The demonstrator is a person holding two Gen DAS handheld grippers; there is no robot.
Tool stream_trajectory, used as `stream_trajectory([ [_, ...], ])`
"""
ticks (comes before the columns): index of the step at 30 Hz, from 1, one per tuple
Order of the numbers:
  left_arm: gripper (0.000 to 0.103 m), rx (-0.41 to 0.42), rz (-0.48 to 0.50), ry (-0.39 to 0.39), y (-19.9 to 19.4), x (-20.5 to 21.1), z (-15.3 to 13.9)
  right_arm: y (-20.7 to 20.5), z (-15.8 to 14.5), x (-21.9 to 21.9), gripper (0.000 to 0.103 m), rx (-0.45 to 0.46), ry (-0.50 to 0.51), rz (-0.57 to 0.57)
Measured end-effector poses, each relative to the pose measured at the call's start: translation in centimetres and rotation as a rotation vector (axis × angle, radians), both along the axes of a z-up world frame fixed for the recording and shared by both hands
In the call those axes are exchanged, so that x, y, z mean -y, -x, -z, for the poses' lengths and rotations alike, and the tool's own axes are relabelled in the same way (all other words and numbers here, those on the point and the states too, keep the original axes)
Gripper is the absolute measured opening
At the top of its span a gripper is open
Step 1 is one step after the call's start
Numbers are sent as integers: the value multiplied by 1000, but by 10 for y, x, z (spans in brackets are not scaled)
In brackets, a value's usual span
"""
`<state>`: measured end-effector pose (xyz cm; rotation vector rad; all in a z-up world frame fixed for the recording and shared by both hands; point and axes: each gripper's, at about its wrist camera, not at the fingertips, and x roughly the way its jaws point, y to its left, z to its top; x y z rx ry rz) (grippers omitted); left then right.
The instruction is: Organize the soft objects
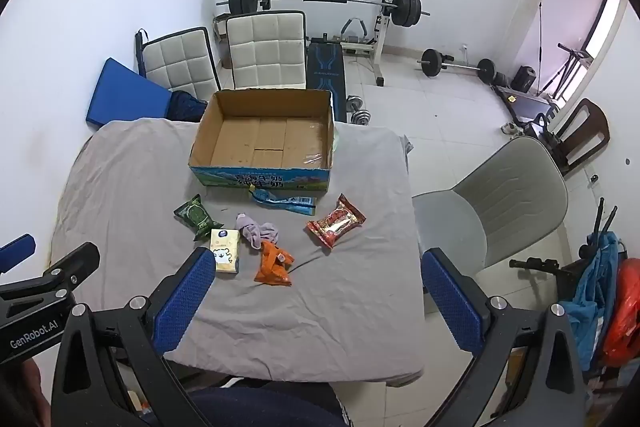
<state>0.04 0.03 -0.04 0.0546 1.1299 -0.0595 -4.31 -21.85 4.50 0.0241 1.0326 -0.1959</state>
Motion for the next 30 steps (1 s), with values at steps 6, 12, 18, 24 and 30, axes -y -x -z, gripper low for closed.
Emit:
stream_trajectory([
  [6,103,2,9,-15,-3,3,-1,-1,1,1,103,3,-11,2],
  [12,103,17,2,-7,-5,-2,-3,-2,3,-1,103,2,-12,1],
  [18,103,27,-2,-1,-2,-7,-6,-1,2,2,103,8,-19,10],
  [24,103,39,-4,-1,-3,-8,-11,-2,1,1,103,15,-18,11],
  [30,103,43,-7,-4,-3,-7,-10,-4,-1,-3,103,15,-20,6],
])
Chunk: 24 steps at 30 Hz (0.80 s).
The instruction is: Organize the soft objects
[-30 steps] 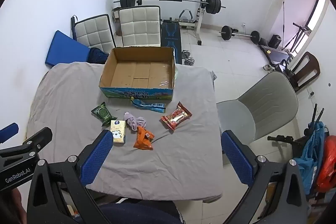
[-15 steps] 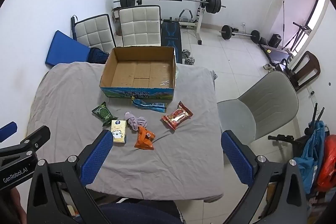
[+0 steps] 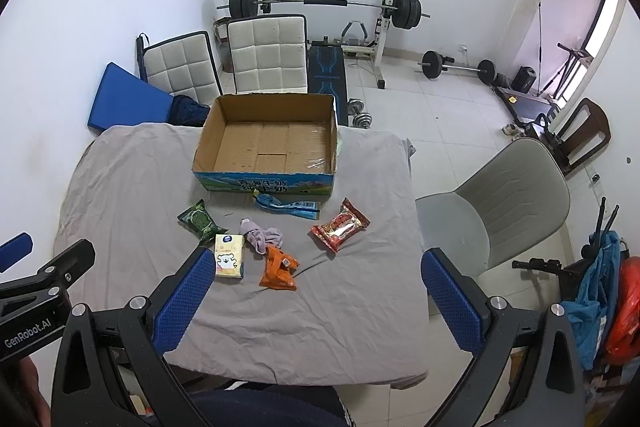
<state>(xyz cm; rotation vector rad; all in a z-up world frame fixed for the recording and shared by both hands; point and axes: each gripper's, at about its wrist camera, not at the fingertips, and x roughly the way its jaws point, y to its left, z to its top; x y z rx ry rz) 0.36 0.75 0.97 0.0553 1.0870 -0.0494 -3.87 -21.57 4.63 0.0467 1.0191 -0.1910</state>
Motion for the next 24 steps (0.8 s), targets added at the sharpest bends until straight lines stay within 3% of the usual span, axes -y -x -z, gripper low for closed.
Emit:
stream_trajectory([
  [24,103,23,13,-5,5,6,-9,9,-10,5,103,13,-16,24],
])
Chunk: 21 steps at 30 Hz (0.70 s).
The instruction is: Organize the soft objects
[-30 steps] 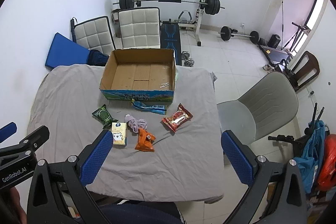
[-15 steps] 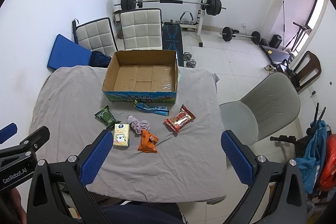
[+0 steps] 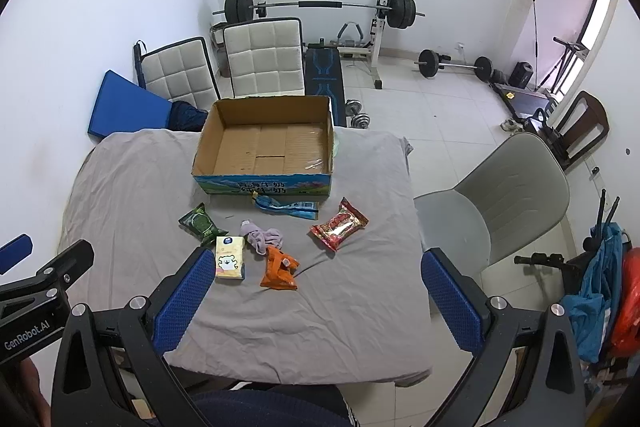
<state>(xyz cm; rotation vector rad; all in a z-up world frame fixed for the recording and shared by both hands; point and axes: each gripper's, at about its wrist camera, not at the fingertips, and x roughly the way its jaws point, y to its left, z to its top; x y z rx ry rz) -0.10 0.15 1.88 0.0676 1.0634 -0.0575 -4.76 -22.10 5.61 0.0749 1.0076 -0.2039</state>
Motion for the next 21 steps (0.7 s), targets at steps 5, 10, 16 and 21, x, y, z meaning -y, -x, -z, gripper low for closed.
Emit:
stream_trajectory([
  [5,103,5,10,-3,2,4,-2,2,-1,3,103,2,1,2],
  [10,103,13,12,-5,4,7,-3,5,-2,4,103,4,-2,3],
  [16,103,13,12,-6,5,7,-3,6,-4,4,103,8,-1,-2],
  [21,103,13,10,-4,6,7,-3,6,-5,4,103,11,0,0],
])
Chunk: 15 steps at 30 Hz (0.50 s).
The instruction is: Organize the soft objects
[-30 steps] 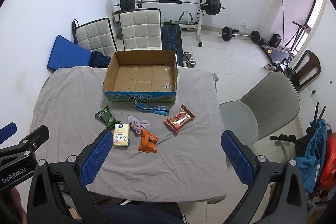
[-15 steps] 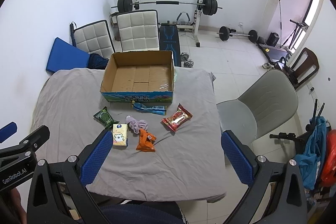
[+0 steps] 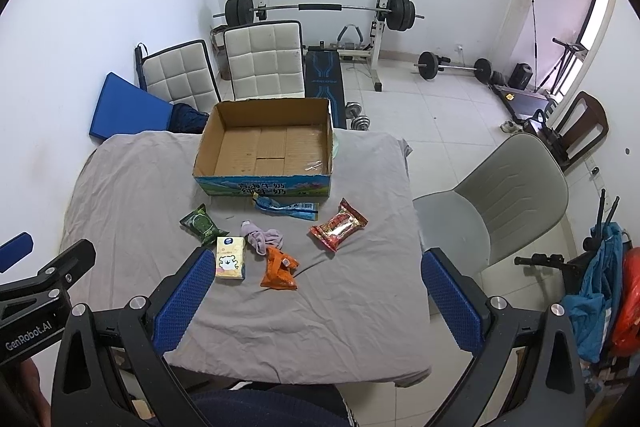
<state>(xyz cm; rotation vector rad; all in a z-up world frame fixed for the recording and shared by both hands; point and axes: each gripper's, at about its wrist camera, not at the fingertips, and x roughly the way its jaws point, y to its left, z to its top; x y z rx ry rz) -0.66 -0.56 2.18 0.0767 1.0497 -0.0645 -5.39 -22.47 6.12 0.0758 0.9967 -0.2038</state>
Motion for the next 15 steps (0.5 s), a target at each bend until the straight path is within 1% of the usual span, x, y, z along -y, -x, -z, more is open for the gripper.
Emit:
stream_trajectory([
  [15,103,-4,-3,7,1,-5,2,2,2,-3,103,-2,7,5],
])
